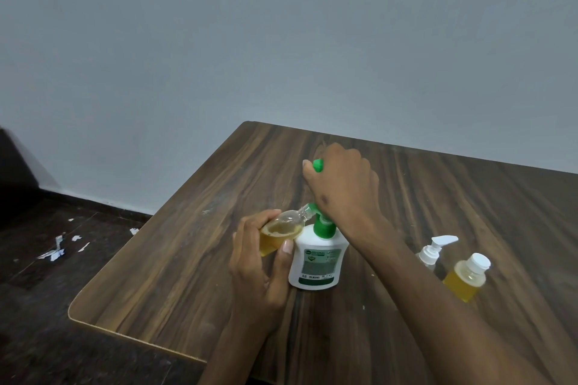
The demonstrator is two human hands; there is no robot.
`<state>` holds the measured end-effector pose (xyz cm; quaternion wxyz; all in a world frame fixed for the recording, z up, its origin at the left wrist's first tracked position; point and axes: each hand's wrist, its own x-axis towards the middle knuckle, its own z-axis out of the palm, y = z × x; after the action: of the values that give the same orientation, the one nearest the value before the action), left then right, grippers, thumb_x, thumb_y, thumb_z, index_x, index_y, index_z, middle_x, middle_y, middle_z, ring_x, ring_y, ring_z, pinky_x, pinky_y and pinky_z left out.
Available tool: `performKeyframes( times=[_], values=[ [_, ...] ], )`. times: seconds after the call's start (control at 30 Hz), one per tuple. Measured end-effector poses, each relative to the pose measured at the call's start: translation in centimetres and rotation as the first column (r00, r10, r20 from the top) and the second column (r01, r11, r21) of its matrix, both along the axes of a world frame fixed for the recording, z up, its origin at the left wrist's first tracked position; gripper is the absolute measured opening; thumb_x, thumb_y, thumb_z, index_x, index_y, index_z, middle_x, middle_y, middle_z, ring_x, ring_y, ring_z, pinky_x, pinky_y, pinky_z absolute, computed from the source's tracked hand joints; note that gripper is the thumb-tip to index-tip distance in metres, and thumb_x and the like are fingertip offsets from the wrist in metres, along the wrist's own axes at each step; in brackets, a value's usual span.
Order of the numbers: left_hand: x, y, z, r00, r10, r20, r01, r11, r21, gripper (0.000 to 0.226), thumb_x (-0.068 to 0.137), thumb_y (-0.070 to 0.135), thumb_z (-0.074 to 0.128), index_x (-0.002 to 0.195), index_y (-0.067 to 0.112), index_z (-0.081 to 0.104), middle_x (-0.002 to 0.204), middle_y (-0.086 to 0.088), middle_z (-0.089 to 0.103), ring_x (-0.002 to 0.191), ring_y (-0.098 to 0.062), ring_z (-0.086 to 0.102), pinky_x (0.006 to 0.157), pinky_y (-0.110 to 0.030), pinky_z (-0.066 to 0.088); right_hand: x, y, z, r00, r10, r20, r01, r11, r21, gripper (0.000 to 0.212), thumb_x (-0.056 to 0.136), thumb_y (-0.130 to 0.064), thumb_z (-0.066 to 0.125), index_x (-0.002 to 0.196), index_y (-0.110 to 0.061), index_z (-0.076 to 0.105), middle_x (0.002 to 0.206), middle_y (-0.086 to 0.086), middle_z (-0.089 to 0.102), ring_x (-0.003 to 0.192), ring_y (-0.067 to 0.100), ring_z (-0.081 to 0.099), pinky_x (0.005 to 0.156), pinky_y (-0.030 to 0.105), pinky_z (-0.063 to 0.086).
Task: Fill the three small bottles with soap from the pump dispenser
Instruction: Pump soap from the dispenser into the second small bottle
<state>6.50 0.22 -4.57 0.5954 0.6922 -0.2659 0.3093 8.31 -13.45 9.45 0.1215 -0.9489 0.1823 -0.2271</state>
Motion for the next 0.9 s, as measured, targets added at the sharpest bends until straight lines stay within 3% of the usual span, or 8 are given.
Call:
performKeyframes(
  times=[0.2,0.33,0.9],
  values=[
    [-0.11,0.03,0.02,1.000,0.007,0.000,-0.007,1.000,0.010,0.036,0.096,0.014,0.065,0.130,0.026,0.058,0.122,0.009,0.064,0.109,-0.021,0.066,0.082,-0.043,0.056,-0.23,-0.07,0.14,1.000,-0.009,0.007,0.009,1.000,-0.001,0.033,0.104,-0.045,0.049,0.087,-0.017,0.047,0.070,-0.006,0.036,0.058,0.007,0.033,0.059,0.031,0.030],
    [-0.20,0.01,0.11,1.000,0.007,-0.005,-0.007,1.000,0.011,0.034,0.097,0.015,0.064,0.129,0.025,0.059,0.122,0.011,0.064,0.109,-0.021,0.065,0.082,-0.042,0.056,-0.27,0.06,-0.08,1.000,-0.018,-0.006,0.019,1.000,0.015,0.032,0.104,-0.044,0.048,0.087,-0.017,0.046,0.070,-0.006,0.034,0.066,0.016,0.042,0.064,0.033,0.033],
    [-0.21,-0.06,0.14,1.000,0.006,-0.001,-0.006,1.000,0.004,0.033,0.097,0.015,0.065,0.128,0.023,0.059,0.122,0.012,0.064,0.108,-0.023,0.065,0.082,-0.042,0.055,-0.02,0.02,-0.13,0.999,-0.036,-0.008,0.036,0.999,0.019,0.033,0.104,-0.044,0.048,0.085,-0.017,0.047,0.072,-0.003,0.042,0.059,0.011,0.038,0.057,0.032,0.030]
  ],
)
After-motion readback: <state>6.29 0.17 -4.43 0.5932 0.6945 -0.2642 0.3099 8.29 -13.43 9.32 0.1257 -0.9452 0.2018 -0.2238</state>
